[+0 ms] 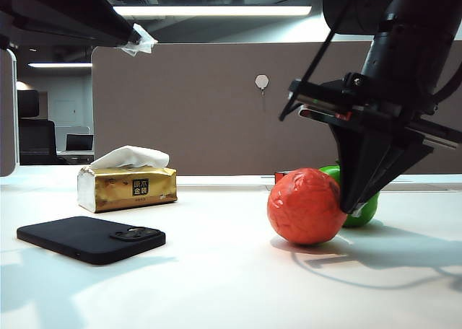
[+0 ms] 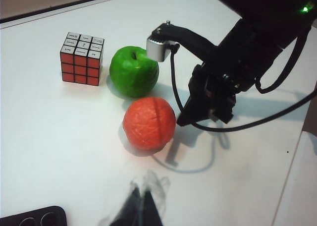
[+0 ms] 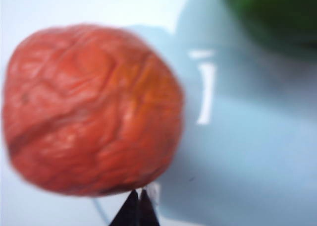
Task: Move all the fruits on the tabletop near the face of the Rubik's cube that has the color most similar to each fruit.
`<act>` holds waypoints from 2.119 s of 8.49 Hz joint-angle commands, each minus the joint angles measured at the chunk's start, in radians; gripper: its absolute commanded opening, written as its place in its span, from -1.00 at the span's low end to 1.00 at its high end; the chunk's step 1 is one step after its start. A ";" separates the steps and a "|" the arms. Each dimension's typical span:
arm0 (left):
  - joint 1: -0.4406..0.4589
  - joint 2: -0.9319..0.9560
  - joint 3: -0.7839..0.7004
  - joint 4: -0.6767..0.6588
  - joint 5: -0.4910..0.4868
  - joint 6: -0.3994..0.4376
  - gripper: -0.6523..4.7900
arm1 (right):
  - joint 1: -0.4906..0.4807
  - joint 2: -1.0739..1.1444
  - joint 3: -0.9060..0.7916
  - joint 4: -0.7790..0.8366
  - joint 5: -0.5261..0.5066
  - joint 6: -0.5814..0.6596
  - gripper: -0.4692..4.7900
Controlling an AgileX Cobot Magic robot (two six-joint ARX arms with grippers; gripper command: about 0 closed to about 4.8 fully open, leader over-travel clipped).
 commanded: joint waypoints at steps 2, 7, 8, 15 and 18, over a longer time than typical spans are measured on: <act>0.000 -0.002 0.003 0.011 0.007 0.004 -0.78 | 0.002 -0.002 0.004 0.005 -0.034 -0.006 -0.83; 0.000 -0.002 0.003 0.011 0.007 0.004 -0.78 | 0.001 -0.005 0.004 -0.106 0.057 -0.036 -0.82; 0.000 -0.002 0.003 0.011 0.007 0.004 -0.78 | 0.001 -0.004 0.004 -0.083 0.069 -0.036 -0.82; 0.000 -0.002 0.003 0.010 0.007 -0.003 -0.78 | -0.023 0.078 0.005 0.174 0.123 -0.059 -0.82; 0.000 -0.001 0.003 0.010 0.008 -0.003 -0.78 | -0.027 0.078 0.006 0.420 0.039 -0.059 -0.83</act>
